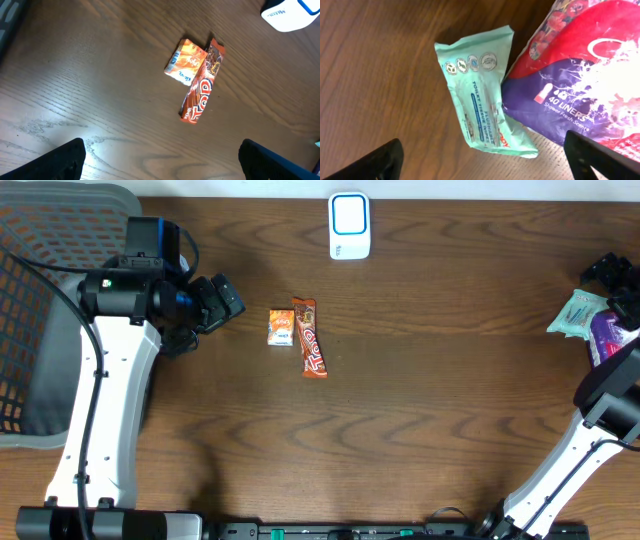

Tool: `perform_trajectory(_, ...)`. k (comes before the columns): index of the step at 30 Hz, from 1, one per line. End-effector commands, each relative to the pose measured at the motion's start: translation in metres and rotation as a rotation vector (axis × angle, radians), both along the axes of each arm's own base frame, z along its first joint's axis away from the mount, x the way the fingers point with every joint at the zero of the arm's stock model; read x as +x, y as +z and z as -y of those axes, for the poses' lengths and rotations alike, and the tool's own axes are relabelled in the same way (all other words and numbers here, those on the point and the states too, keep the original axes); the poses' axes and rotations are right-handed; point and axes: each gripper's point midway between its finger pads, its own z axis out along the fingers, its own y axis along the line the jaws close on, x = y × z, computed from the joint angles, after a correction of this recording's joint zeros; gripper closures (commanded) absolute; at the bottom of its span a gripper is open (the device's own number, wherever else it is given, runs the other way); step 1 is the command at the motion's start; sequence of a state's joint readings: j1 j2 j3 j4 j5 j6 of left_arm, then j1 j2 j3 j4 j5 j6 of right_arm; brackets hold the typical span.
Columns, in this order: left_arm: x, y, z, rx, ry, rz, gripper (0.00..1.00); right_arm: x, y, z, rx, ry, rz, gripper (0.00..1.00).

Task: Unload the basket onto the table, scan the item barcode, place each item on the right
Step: 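Reach the right gripper to the red 'Top' bar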

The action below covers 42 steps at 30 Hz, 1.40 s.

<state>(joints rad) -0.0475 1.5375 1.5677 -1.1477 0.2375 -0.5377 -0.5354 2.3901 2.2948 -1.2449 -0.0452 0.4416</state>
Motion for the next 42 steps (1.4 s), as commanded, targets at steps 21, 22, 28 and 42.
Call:
perform_trajectory(21,0.001,0.0,-0.002,0.007,-0.008,0.001,0.02,0.006,0.031,-0.333,0.417,0.972,0.006,0.14)
perform_trajectory(22,0.001,0.0,-0.002,0.007,-0.008,0.001,0.02,0.003,0.029,-0.348,0.399,1.012,-0.013,0.01)
perform_trajectory(28,0.001,0.0,-0.002,0.007,-0.008,0.002,0.02,-0.023,0.026,-0.444,0.36,1.233,-0.056,0.01)
perform_trajectory(42,0.001,0.0,-0.002,0.007,-0.008,0.002,0.02,-0.046,0.017,-0.547,0.267,1.288,-0.033,0.24)
